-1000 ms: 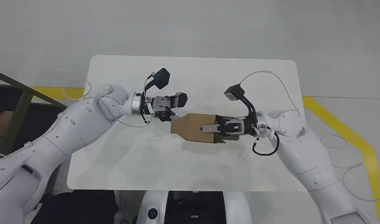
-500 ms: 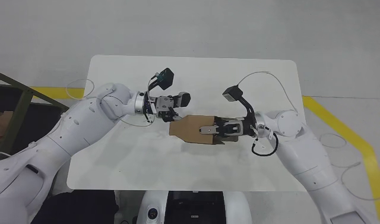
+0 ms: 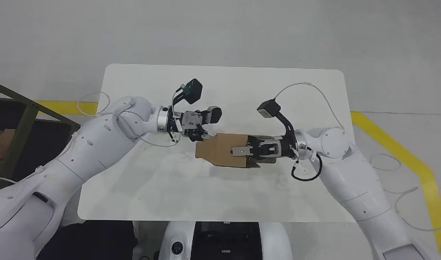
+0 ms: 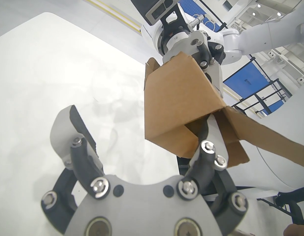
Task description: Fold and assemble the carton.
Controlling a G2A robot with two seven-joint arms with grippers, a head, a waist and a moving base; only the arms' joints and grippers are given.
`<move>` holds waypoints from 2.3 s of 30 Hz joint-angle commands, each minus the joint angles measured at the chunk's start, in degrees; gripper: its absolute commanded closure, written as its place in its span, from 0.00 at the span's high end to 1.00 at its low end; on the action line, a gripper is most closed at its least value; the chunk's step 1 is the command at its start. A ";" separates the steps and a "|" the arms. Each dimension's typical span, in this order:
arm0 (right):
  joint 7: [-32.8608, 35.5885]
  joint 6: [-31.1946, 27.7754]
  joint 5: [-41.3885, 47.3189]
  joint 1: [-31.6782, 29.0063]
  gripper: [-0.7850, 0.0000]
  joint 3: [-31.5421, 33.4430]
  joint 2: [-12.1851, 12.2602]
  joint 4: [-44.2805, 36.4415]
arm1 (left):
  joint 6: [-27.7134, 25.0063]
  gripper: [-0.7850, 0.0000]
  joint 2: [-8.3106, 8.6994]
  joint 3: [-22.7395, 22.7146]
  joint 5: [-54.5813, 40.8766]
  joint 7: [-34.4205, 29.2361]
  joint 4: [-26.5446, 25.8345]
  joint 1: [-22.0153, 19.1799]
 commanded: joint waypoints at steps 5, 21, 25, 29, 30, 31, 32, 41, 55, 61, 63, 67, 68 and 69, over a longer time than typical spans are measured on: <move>0.22 -0.04 -0.02 0.08 0.00 -0.11 0.01 -0.05 | 0.00 1.00 -0.44 -0.75 0.36 -0.33 0.42 0.33; -1.61 -0.51 1.81 -0.94 0.00 1.95 0.35 0.89 | 0.00 1.00 -0.25 -5.10 2.12 1.29 1.28 3.03; -2.57 -0.57 2.47 -1.66 0.00 3.18 0.57 1.21 | 0.00 1.00 0.83 -7.76 2.85 3.02 -0.02 5.45; -3.24 -0.45 2.81 -2.26 0.00 4.11 0.75 1.11 | 0.00 1.00 1.93 -10.02 3.14 3.73 -2.24 8.02; -3.43 -0.38 2.70 -2.36 0.00 4.33 0.80 1.07 | 0.00 1.00 2.18 -10.49 3.22 3.78 -2.90 8.61; -3.73 -0.25 2.57 -2.47 0.00 4.54 0.84 0.98 | 0.00 1.00 2.41 -10.97 3.45 3.86 -3.50 9.16; -4.02 -0.14 2.47 -2.60 0.00 4.70 0.87 0.83 | 0.00 1.00 2.61 -11.39 3.68 3.97 -4.03 9.71; -5.20 1.34 0.78 -3.12 0.00 4.86 1.00 -1.52 | 0.00 1.00 2.61 -12.01 7.49 3.34 -6.02 11.22; -7.15 3.12 -4.47 -3.57 0.00 3.58 1.03 -6.35 | 0.00 1.00 -0.58 -9.51 8.48 3.25 -2.77 7.86; -7.68 3.15 -5.05 -4.19 0.00 4.17 1.23 -7.29 | 0.00 1.00 -0.91 -9.84 8.51 2.82 -2.94 7.86; -8.02 3.18 -5.15 -4.45 0.00 4.55 1.32 -7.26 | 0.00 1.00 -0.87 -10.14 8.37 2.79 -3.01 8.13; -8.92 3.38 -5.46 -4.98 0.00 5.46 1.53 -6.60 | 0.00 1.00 -0.39 -11.61 7.67 2.99 -2.78 8.97; -9.12 3.40 -5.47 -5.10 0.00 5.67 1.57 -6.44 | 0.00 1.00 -0.18 -12.16 7.47 3.07 -2.81 9.28; -9.35 3.48 -5.59 -5.22 0.00 5.88 1.62 -6.30 | 0.00 1.00 0.06 -12.76 7.31 3.12 -2.92 9.63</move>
